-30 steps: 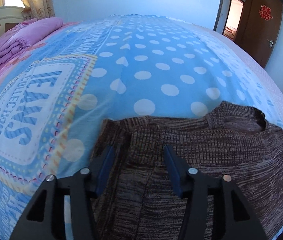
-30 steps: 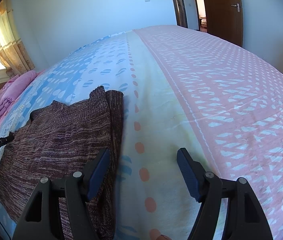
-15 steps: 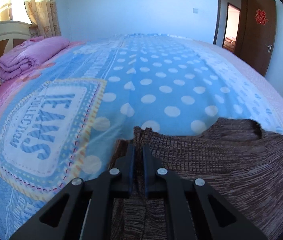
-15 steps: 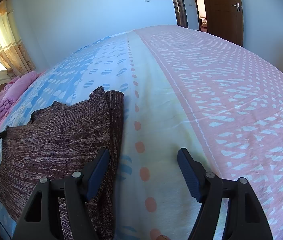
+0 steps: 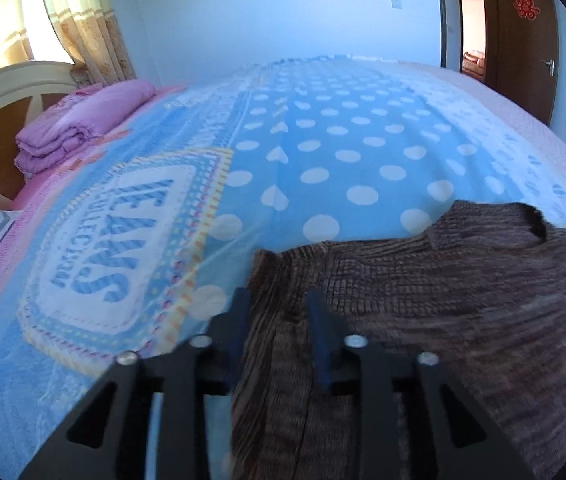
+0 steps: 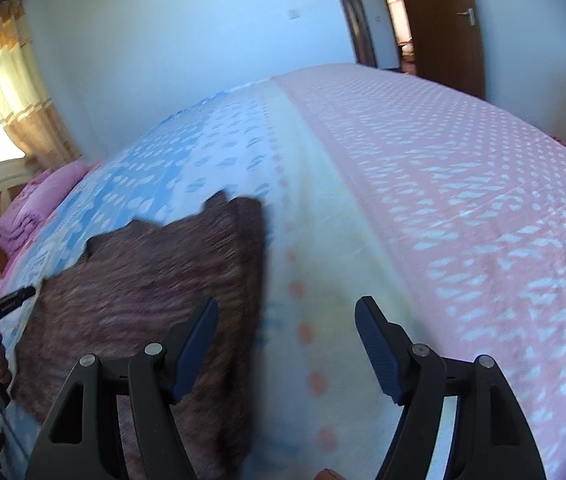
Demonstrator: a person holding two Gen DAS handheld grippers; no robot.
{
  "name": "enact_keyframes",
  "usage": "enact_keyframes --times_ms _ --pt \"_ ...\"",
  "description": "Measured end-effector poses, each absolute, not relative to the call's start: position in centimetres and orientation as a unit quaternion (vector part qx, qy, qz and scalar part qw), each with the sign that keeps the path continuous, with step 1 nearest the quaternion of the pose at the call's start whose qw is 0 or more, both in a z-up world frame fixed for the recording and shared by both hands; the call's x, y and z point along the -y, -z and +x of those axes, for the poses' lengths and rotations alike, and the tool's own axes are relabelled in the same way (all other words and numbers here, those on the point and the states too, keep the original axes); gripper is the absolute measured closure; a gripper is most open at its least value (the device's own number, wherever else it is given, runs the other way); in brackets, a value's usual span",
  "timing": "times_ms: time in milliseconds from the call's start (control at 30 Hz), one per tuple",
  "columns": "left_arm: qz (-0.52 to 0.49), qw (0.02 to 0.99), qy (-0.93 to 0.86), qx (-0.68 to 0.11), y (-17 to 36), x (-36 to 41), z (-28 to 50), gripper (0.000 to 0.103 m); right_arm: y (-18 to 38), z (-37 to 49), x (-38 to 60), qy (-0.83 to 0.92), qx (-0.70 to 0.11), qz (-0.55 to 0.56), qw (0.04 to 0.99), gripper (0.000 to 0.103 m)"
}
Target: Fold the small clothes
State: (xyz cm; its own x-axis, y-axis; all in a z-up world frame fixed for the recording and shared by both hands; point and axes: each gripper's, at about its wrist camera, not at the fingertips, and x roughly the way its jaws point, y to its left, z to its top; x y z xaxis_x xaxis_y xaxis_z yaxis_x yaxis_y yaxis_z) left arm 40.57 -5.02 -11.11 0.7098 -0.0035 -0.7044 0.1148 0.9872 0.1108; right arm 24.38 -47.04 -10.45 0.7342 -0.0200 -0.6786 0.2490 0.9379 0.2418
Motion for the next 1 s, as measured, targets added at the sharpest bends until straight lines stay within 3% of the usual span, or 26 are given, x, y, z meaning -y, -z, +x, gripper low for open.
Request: enact_keyframes --times_ms 67,333,400,500,600,767,900,1000 --pt "0.076 0.925 0.042 -0.37 10.4 4.7 38.5 0.049 10.0 23.8 44.2 0.042 -0.368 0.134 0.919 0.032" --pt "0.132 0.903 0.02 -0.409 14.6 3.8 32.6 0.042 9.3 24.2 31.4 -0.11 -0.391 0.05 0.912 0.032" --pt "0.141 0.904 0.002 -0.405 14.9 3.1 31.8 0.031 10.1 24.9 28.4 -0.158 -0.397 0.044 0.903 0.032" --pt "0.119 0.901 0.002 -0.418 14.9 1.8 31.1 0.029 12.6 25.7 24.8 -0.177 -0.448 0.019 0.876 0.029" --pt "0.109 0.901 0.003 -0.419 15.1 0.8 30.5 0.025 12.4 24.7 22.6 -0.171 -0.448 -0.047 0.877 0.029" --pt "0.044 0.903 0.017 -0.428 15.3 -1.3 30.3 0.019 9.7 25.1 22.6 -0.172 -0.408 -0.02 0.896 0.03" --pt "0.038 0.904 0.027 -0.425 15.0 -1.7 29.5 0.018 13.1 27.1 21.1 -0.16 -0.469 -0.043 0.867 0.029" --pt "0.043 0.908 0.035 -0.415 14.5 -2.6 28.0 0.018 12.9 25.0 19.9 -0.155 -0.434 -0.09 0.883 0.029"
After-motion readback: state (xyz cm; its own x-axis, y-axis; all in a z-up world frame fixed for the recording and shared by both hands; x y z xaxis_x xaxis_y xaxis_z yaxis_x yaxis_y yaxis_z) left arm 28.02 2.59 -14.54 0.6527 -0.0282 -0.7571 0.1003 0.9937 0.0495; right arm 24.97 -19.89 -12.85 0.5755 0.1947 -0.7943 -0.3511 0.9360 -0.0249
